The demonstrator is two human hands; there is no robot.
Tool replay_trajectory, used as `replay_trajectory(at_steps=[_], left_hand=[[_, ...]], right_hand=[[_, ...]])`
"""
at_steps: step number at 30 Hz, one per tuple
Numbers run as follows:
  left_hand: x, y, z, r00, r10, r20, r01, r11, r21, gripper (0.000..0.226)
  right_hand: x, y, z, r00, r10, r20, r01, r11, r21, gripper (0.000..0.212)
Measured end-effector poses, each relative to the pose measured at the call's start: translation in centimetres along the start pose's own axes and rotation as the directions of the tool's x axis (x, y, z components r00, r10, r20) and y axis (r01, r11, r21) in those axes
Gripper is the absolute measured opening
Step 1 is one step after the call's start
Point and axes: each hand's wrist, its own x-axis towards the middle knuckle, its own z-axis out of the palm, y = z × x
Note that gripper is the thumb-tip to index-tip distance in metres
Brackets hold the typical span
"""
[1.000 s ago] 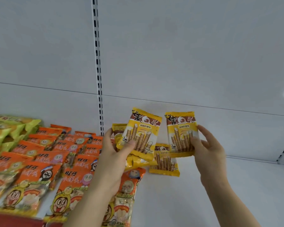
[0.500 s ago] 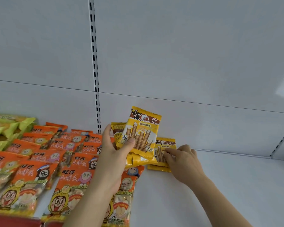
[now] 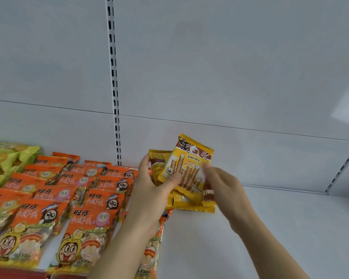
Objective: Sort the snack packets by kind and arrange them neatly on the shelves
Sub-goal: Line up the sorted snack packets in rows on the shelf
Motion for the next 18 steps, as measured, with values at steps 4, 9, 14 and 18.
replay_trajectory(at_steps=[4,9,14,18], left_hand=[[-0.1,0.0,0.1,0.995,-0.049,0.083,0.049,0.999,-0.003,0.081],[0.0,0.5,-0.7,1.0,-0.031,0.005,0.031,0.998,0.056,0.078],[0.4,1.2,-2.2,0.99,-0.017,-0.139,0.021,0.999,0.027,0.07],[0.3,1.5,-2.3,0.991,-0.02,-0.135,0.029,0.997,0.065,0.072]], right_hand=[[-0.1,0.4,0.3,1.0,-0.008,-0.021,0.008,1.0,0.025,0.027],[2.1,1.3,-3.2,0.982,0.036,-0.184,0.002,0.979,0.204,0.013],[3.5,3.1,-3.3,0.984,0.089,-0.152,-0.089,0.996,0.007,0.05],[4.0,4.5,-0.6,0.993,-0.004,-0.114,-0.03,0.956,-0.29,0.043]])
